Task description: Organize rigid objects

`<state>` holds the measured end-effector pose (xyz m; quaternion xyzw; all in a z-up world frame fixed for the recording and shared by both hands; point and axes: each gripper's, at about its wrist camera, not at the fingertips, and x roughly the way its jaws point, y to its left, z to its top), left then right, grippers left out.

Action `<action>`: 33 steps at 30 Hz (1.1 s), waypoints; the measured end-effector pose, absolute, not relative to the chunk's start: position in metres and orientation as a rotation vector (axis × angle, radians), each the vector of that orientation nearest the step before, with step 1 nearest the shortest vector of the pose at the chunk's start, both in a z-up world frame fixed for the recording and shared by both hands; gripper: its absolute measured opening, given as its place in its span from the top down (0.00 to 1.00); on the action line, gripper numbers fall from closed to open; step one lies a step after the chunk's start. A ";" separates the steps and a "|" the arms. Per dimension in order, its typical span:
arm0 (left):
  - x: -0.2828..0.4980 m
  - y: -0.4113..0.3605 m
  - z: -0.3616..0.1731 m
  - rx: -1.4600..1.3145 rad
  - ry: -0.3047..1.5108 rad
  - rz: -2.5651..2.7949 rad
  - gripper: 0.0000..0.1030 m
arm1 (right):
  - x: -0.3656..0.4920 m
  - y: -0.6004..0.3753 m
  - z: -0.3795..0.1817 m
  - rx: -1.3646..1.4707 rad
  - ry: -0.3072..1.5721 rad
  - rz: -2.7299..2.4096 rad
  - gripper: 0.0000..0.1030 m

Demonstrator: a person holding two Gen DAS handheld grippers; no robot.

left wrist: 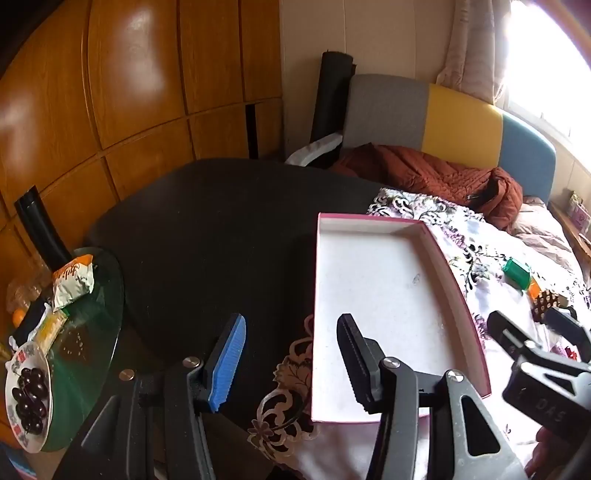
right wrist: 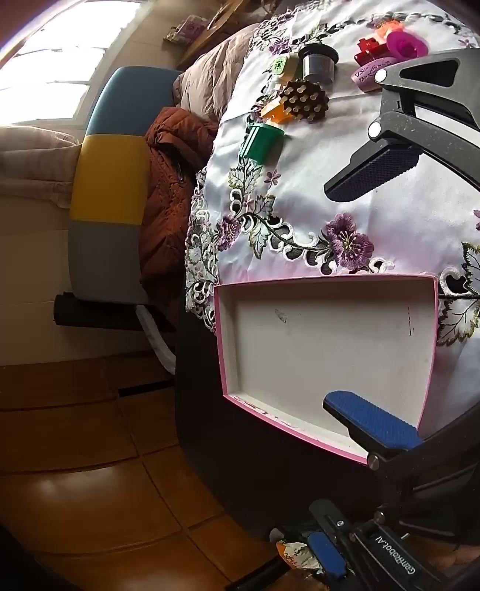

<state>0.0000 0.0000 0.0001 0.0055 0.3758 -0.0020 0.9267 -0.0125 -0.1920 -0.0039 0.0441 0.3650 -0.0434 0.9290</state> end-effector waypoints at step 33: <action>0.010 0.031 -0.015 -0.064 0.830 -0.024 0.46 | -0.011 -0.160 0.006 0.022 0.741 -0.057 0.00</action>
